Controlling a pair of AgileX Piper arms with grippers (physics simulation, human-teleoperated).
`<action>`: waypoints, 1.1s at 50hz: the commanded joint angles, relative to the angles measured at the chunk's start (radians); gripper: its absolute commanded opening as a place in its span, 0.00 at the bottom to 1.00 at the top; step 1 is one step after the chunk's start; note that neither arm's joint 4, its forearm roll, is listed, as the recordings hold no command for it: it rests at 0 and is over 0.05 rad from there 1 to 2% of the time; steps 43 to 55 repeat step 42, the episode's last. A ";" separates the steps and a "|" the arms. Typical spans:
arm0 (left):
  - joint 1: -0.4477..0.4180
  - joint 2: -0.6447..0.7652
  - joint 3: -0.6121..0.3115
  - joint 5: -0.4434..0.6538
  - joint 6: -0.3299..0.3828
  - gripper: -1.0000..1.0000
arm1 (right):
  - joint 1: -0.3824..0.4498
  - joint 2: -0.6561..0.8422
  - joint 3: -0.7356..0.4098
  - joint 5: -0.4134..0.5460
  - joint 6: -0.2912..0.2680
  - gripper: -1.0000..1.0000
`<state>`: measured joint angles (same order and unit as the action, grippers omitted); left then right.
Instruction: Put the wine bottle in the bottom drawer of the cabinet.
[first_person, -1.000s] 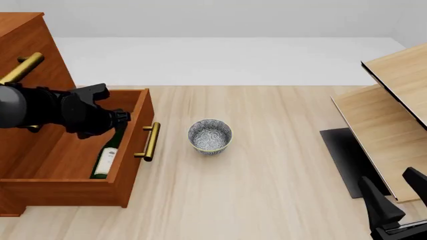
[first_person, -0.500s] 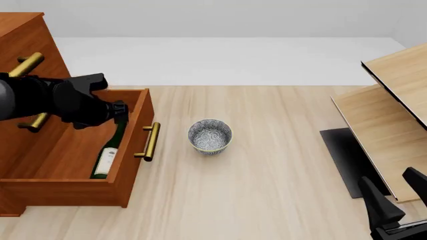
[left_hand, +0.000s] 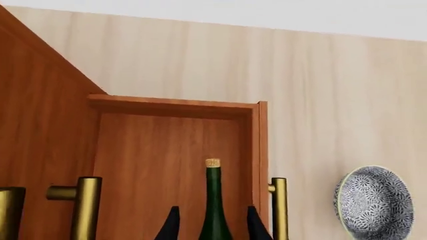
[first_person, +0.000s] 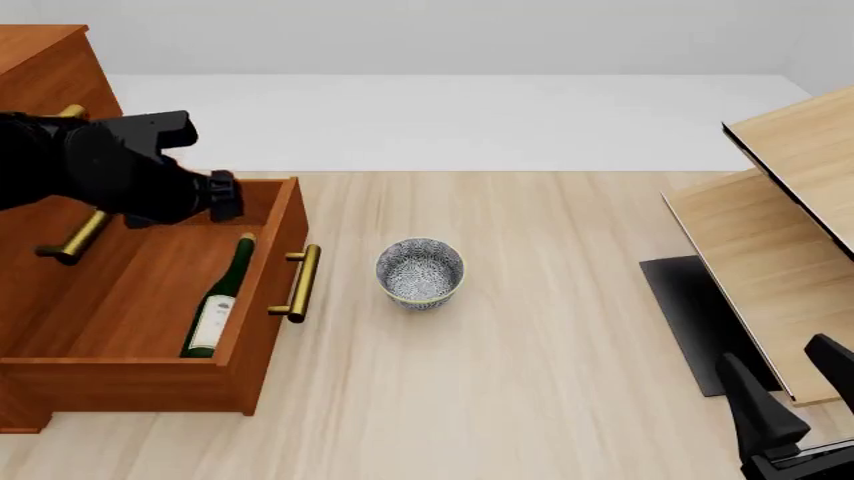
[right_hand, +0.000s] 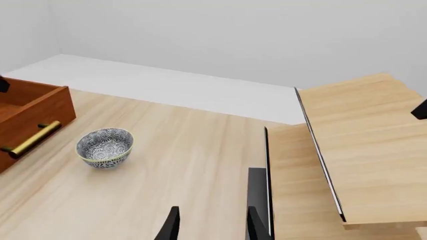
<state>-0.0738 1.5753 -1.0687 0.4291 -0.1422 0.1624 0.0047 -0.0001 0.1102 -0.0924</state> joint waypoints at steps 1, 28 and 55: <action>0.008 -0.082 -0.032 0.065 0.086 1.00 | 0.002 0.000 0.000 -0.001 -0.001 1.00; -0.045 -0.404 -0.144 0.310 0.151 1.00 | 0.001 0.000 0.000 0.001 -0.005 1.00; -0.060 -0.572 -0.157 0.417 0.132 1.00 | 0.000 -0.001 0.000 0.001 -0.009 1.00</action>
